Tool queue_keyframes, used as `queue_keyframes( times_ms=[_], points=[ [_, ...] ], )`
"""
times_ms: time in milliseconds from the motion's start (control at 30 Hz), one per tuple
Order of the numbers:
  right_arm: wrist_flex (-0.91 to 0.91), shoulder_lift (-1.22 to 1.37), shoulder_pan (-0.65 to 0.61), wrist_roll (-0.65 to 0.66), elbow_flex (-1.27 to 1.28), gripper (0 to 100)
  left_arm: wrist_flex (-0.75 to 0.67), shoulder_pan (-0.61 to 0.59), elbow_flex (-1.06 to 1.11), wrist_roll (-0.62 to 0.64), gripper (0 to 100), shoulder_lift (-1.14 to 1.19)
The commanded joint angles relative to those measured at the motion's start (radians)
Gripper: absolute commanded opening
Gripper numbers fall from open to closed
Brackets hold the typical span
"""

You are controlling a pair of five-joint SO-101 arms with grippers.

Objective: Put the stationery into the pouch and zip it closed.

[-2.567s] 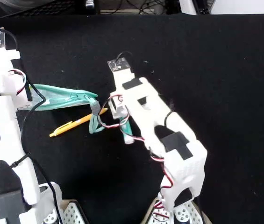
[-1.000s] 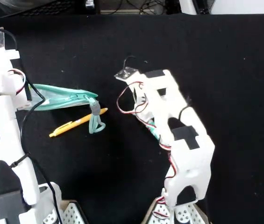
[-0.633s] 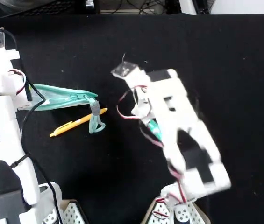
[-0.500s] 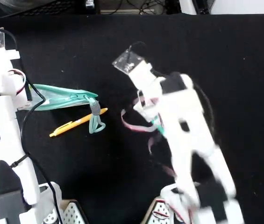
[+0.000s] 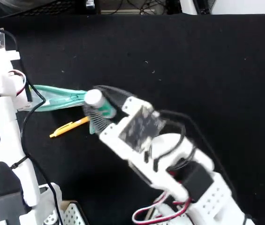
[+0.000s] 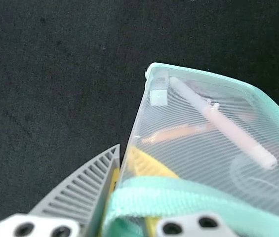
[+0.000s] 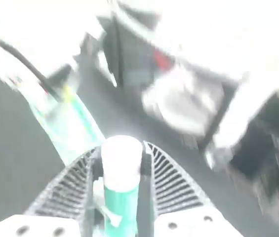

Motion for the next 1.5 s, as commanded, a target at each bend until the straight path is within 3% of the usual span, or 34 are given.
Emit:
queue_keyframes(
  times_ms=[0,100,233,500,900,1000,1200,1300,1467],
  points=[
    [-0.373,-0.022,-0.104,-0.009,0.104,1.2,-0.005,0.038,0.015,0.009,3,-0.012],
    [-0.566,-0.021,-0.143,-0.009,0.179,1.2,-0.005,0.079,0.028,0.009,3,-0.012],
    [-0.674,0.016,-0.143,-0.009,0.208,1.2,-0.005,0.093,0.031,0.009,3,-0.012],
    [-0.71,0.186,-0.133,-0.009,0.236,1.2,-0.005,0.087,0.03,0.009,3,-0.012],
    [-0.69,0.389,0.003,-0.011,0.248,1.2,-0.005,0.085,0.028,0.008,3,-0.012],
    [-0.563,0.417,-0.021,-0.015,0.2,5.4,-0.005,0.085,0.03,0.008,3,-0.012],
    [-0.043,0.389,-0.081,-0.017,-0.054,25.1,-0.005,0.085,0.03,0.008,3,-0.012],
    [0.132,0.344,-0.078,-0.017,-0.171,25.8,-0.005,0.085,0.03,0.008,3,-0.012],
    [0.23,0.199,-0.009,-0.017,-0.24,25.8,-0.005,0.085,0.03,0.008,3,-0.012]
  ],
)
